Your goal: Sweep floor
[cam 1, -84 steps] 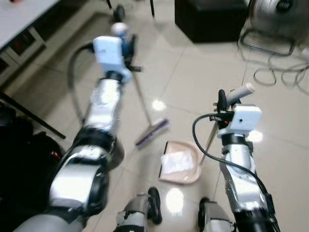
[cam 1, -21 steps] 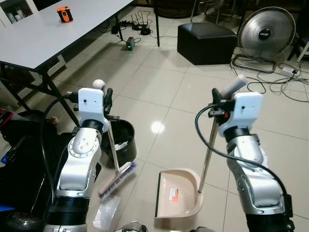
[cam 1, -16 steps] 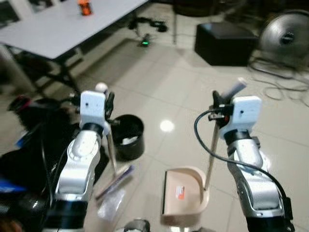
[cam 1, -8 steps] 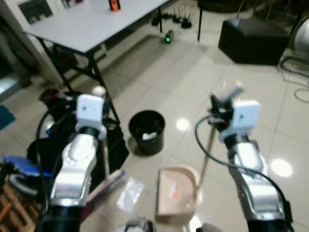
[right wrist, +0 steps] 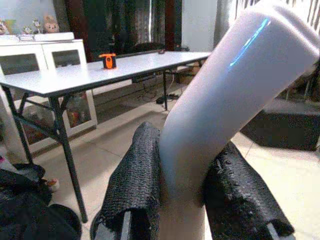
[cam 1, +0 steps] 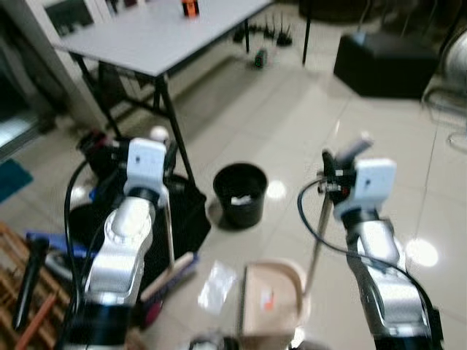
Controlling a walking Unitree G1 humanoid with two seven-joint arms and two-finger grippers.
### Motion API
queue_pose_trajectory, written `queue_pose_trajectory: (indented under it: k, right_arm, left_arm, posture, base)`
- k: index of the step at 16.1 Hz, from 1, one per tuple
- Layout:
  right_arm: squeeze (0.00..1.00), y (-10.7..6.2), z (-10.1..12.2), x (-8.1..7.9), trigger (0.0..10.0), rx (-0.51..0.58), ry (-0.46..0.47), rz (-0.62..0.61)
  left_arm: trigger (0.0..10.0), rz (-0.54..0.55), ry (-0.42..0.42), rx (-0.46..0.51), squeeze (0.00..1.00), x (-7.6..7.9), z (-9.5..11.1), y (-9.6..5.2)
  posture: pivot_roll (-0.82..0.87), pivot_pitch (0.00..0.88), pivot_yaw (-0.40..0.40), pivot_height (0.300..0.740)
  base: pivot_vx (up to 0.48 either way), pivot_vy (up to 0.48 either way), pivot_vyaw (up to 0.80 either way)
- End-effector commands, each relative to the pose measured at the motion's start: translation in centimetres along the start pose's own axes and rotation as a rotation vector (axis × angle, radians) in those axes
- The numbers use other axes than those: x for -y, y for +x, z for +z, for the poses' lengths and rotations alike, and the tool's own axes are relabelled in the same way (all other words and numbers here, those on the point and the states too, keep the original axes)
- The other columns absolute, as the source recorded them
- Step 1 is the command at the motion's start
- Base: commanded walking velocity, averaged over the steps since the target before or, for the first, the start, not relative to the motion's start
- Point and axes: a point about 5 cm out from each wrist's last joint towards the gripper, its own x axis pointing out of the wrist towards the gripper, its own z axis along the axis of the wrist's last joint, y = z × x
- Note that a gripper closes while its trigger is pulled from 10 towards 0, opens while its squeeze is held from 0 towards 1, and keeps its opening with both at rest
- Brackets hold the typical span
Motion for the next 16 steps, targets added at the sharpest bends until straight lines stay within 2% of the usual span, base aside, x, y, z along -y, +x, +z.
queue_pose_trajectory:
  k: [1, 2, 5, 9, 14, 16]
  right_arm:
    - [0.0, 0.2, 0.9, 0.4, 10.0, 0.047, -0.014, -0.015]
    - [0.0, 0.1, 0.9, 0.5, 10.0, 0.054, -0.021, -0.023]
    - [0.0, 0.2, 1.0, 0.7, 10.0, 0.063, -0.025, -0.031]
    - [0.0, 0.4, 0.8, 0.6, 10.0, 0.034, -0.045, -0.014]
    - [0.0, 0.4, 0.7, 0.6, 10.0, 0.034, -0.055, -0.014]
    - [0.0, 0.4, 0.7, 0.7, 10.0, 0.034, -0.036, -0.021]
  left_arm:
    - [10.0, 0.04, 0.041, 0.035, 0.0, -0.7, 0.8, 0.4]
    - [10.0, 0.042, 0.003, 0.024, 0.0, -0.7, 0.6, 0.7]
    - [10.0, 0.039, 0.0, 0.03, 0.0, -0.3, 0.8, 1.0]
    - [10.0, -0.056, -0.024, 0.073, 0.0, 1.0, 1.5, 1.4]
    - [10.0, -0.055, -0.03, 0.08, 0.0, 1.0, 1.6, 1.4]
    - [10.0, -0.054, -0.034, 0.079, 0.0, 1.0, 1.6, 1.4]
  posture:
    - [-0.03, 0.068, 0.11, 0.74]
    - [-0.03, 0.07, 0.111, 0.74]
    - [-0.03, 0.068, 0.112, 0.74]
    - [-0.04, 0.06, 0.115, 0.74]
    - [-0.04, 0.048, 0.115, 0.74]
    - [-0.04, 0.048, 0.115, 0.74]
  base:
    - [0.0, 0.0, 0.0]
    - [0.0, 0.0, 0.0]
    - [0.0, 0.0, 0.0]
    - [0.0, 0.0, 0.0]
    - [0.283, 0.0, 0.8]
    - [0.315, 0.0, 0.0]
